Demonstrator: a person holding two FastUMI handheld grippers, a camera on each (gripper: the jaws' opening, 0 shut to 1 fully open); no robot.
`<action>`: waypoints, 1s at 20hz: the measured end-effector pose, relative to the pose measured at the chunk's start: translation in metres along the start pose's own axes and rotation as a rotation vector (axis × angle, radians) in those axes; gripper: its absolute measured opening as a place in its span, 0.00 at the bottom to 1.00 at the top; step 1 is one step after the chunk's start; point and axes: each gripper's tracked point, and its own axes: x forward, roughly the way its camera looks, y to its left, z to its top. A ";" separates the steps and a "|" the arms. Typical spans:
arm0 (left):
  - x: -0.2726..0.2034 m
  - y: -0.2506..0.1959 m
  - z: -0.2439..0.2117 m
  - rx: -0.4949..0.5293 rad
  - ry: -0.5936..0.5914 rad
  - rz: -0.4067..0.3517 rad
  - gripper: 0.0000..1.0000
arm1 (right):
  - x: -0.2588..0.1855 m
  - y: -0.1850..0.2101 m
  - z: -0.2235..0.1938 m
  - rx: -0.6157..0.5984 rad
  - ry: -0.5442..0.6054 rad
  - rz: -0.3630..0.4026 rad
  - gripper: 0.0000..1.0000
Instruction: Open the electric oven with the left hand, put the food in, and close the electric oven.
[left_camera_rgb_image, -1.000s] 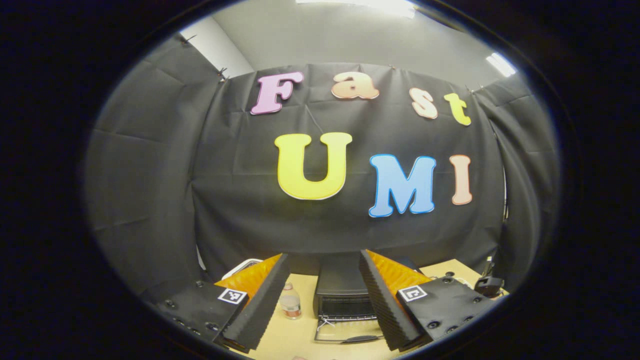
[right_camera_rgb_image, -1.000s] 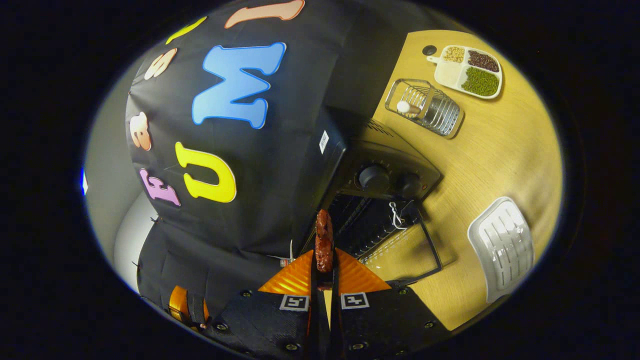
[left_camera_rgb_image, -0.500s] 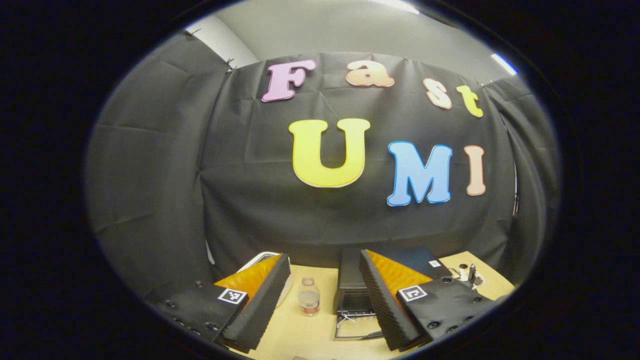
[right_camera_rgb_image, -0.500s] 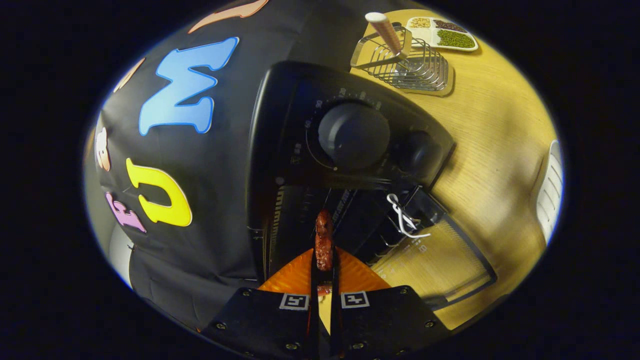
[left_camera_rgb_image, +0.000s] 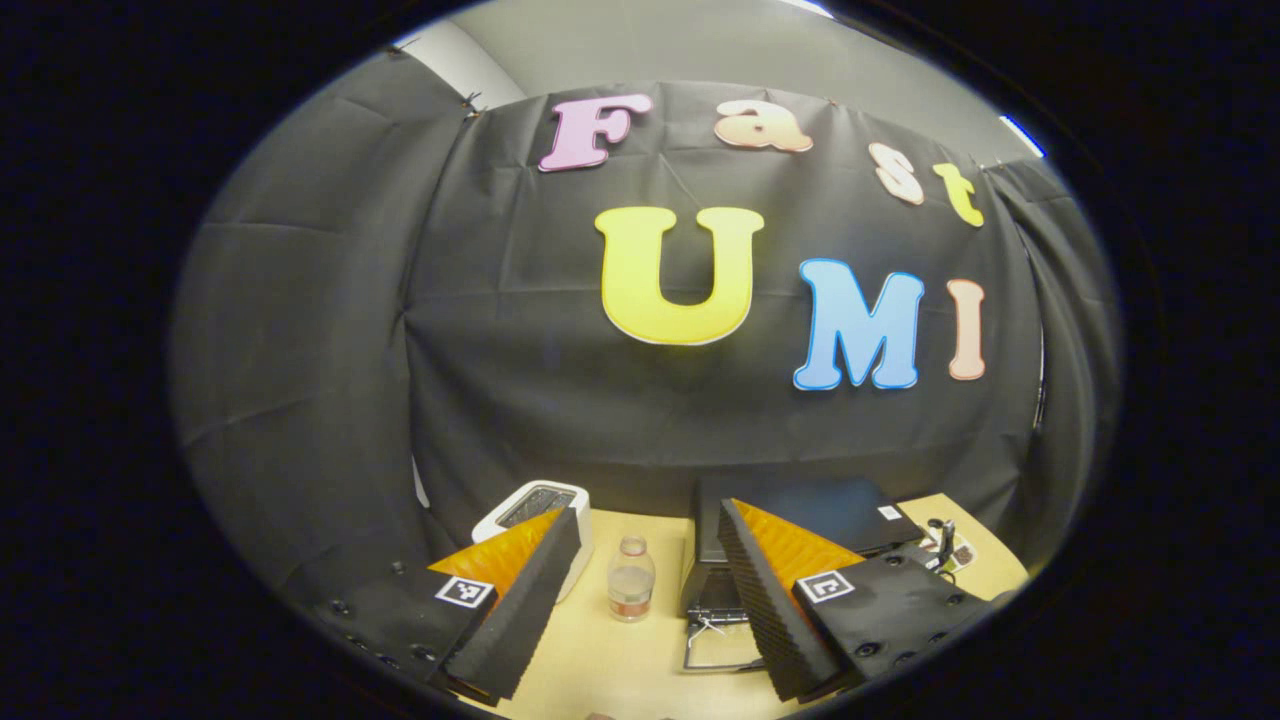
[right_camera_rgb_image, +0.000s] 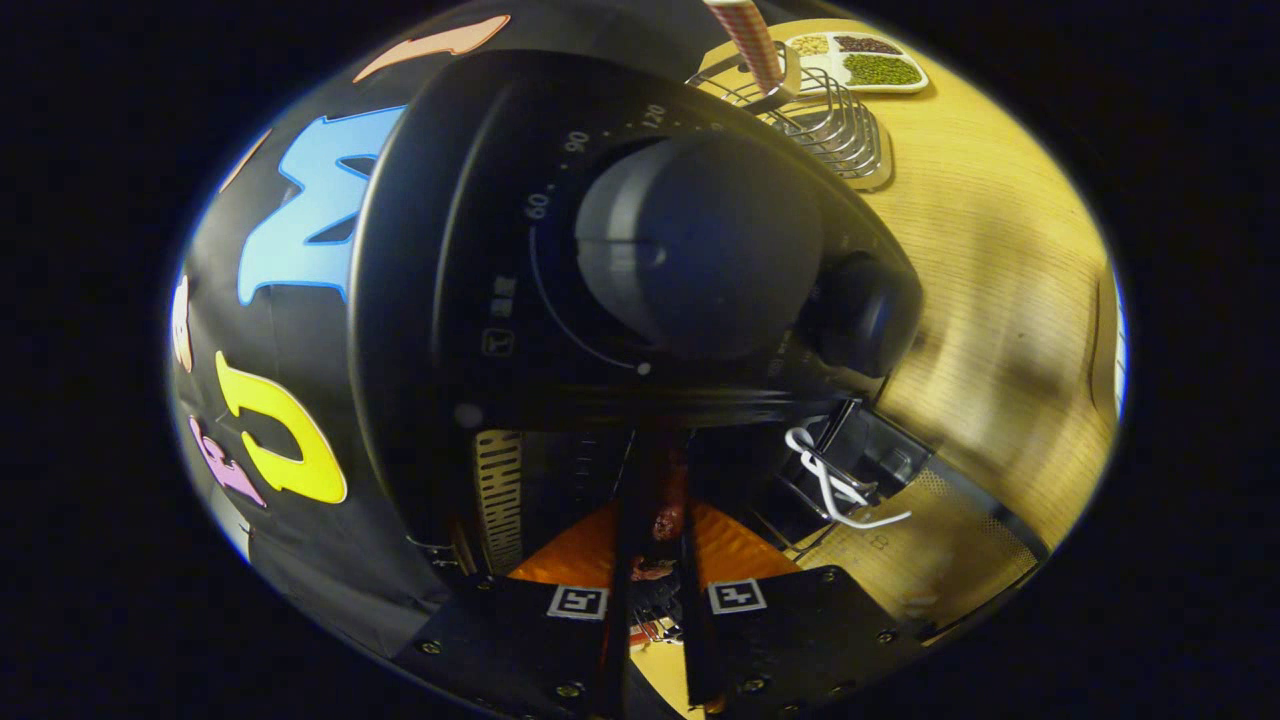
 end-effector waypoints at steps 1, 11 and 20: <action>0.001 -0.001 0.000 -0.003 0.002 -0.006 0.98 | -0.002 0.004 0.002 0.000 -0.004 0.009 0.32; 0.005 -0.044 0.004 -0.020 -0.020 -0.092 0.94 | -0.069 -0.008 0.005 -0.382 -0.002 -0.101 0.64; -0.003 -0.107 0.003 -0.006 -0.040 -0.185 0.96 | -0.169 0.007 0.062 -0.709 -0.144 -0.087 0.64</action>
